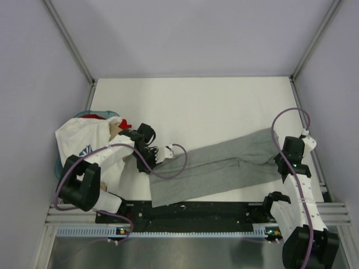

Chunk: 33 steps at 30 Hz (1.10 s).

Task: Fold and stack the t-shirts

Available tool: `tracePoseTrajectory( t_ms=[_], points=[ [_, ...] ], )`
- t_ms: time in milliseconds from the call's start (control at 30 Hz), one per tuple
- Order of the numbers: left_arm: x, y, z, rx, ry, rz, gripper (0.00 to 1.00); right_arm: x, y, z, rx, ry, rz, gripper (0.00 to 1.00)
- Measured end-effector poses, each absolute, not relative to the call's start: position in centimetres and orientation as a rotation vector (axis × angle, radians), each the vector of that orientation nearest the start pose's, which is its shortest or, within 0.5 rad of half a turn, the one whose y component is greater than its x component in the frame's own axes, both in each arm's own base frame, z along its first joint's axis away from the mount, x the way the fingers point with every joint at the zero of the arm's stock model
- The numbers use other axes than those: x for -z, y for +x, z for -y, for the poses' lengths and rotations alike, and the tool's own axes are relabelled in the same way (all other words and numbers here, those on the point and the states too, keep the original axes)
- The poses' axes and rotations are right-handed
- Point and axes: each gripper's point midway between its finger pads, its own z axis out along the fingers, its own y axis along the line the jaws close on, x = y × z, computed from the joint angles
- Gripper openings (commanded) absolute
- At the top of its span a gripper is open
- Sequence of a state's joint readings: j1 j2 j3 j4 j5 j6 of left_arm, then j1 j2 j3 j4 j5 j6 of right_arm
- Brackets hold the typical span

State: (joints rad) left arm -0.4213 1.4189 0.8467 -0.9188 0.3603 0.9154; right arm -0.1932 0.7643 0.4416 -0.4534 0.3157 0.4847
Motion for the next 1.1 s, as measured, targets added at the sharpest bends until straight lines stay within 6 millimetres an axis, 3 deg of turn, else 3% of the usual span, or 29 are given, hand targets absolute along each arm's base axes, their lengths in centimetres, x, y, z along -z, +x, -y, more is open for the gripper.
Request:
tracePoseTrajectory(
  t_ms=[233,433,533,600,667,733,800,900,1000,1100],
  points=[
    [-3.5,18.1,11.5,0.491,1.853,-2.308,0.0,-6.1,21.6,8.7,0.255,0.995,-2.077,0.0],
    [-3.0,18.5,11.2,0.457,1.861,-2.322,0.0,-6.4,21.8,9.0,0.266,1.018,-2.044,0.0],
    [-3.0,18.9,11.2,0.445,1.854,-2.327,0.12,-6.6,21.8,9.1,0.267,1.018,-2.034,0.0],
    [-3.1,19.2,11.3,0.439,1.848,-2.33,0.35,-6.6,21.9,9.1,0.266,1.015,-2.03,0.0],
    [-3.2,19.6,11.4,0.425,1.842,-2.329,0.49,-6.7,22.1,9.1,0.261,1.013,-2.025,0.0],
    [-3.5,20.1,11.4,0.403,1.828,-2.332,0.58,-6.8,22.4,8.9,0.241,1.003,-2.024,0.0],
    [-3.9,20.6,11.6,0.392,1.818,-2.324,0.6,-7.1,23.0,8.4,0.191,0.98,-2.027,0.0],
    [-5.5,22.1,12.6,0.382,1.769,-2.296,0.6,-7.9,24.7,7.0,0.072,0.932,-2.026,0.0],
    [-8.6,24.9,14.9,0.363,1.703,-2.209,0.58,-8.9,26.8,5.9,-0.022,0.887,-2.034,0.0],
    [-13.0,27.1,19.6,0.347,1.701,-2.019,0.54,-9.2,29.1,4.7,-0.123,0.834,-2.084,0.0]
  ],
)
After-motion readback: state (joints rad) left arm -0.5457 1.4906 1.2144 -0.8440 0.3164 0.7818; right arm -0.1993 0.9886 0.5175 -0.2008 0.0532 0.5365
